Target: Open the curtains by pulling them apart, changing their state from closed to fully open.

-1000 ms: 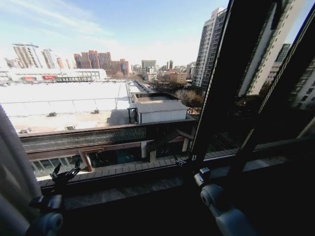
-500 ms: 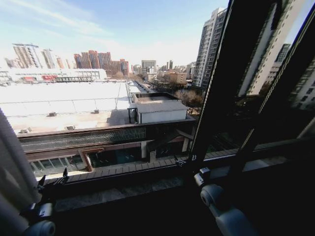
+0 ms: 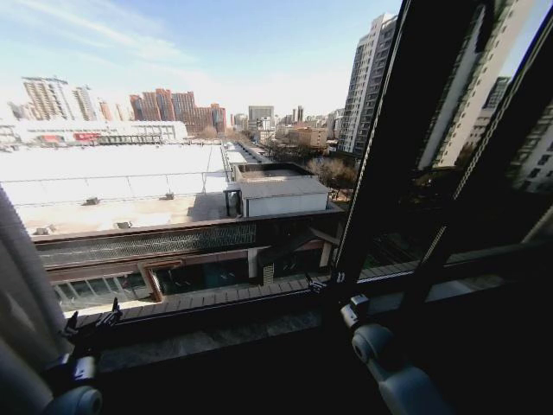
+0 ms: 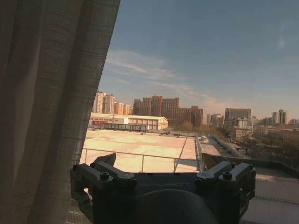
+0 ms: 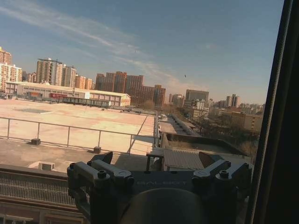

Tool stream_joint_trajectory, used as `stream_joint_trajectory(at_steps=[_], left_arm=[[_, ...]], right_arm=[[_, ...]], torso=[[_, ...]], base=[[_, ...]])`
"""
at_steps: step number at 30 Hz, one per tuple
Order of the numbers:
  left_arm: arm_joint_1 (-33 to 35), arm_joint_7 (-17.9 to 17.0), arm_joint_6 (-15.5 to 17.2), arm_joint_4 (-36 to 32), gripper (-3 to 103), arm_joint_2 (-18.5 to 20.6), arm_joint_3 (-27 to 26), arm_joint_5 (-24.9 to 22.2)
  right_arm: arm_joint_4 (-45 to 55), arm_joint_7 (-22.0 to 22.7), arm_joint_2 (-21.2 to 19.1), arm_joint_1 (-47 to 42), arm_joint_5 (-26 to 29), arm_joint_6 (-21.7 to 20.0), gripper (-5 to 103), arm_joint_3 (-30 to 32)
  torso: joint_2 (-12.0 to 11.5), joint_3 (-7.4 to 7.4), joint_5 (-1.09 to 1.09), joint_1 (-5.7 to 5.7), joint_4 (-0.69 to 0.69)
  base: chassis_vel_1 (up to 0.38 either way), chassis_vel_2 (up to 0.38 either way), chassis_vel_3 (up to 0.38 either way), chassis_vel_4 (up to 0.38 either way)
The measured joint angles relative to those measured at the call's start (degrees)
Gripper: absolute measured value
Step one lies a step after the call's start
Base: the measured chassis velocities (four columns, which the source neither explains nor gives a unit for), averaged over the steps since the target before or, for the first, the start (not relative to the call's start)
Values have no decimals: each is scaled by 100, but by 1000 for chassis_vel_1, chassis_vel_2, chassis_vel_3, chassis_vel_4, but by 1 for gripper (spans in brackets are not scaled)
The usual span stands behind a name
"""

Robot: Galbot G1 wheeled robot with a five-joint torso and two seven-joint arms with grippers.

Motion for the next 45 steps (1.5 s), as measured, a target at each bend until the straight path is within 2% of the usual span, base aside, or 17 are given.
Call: stream_joint_trajectory(at_steps=[3,7,45], left_arm=[[15,294,-327,152,100,23,-20,-52],[28,408,-462,244,100,21,-16,-73],[41,444,-421,237,100,31,-15,-85]], right_arm=[[0,0,0,0,0,0,100,0],[0,0,0,0,0,0,100,0],[0,0,0,0,0,0,100,0]], torso=[[0,0,0,0,0],[0,0,-1,0,1],[0,0,-1,0,0]], base=[[0,0,0,0],[0,0,0,0],[0,0,0,0]])
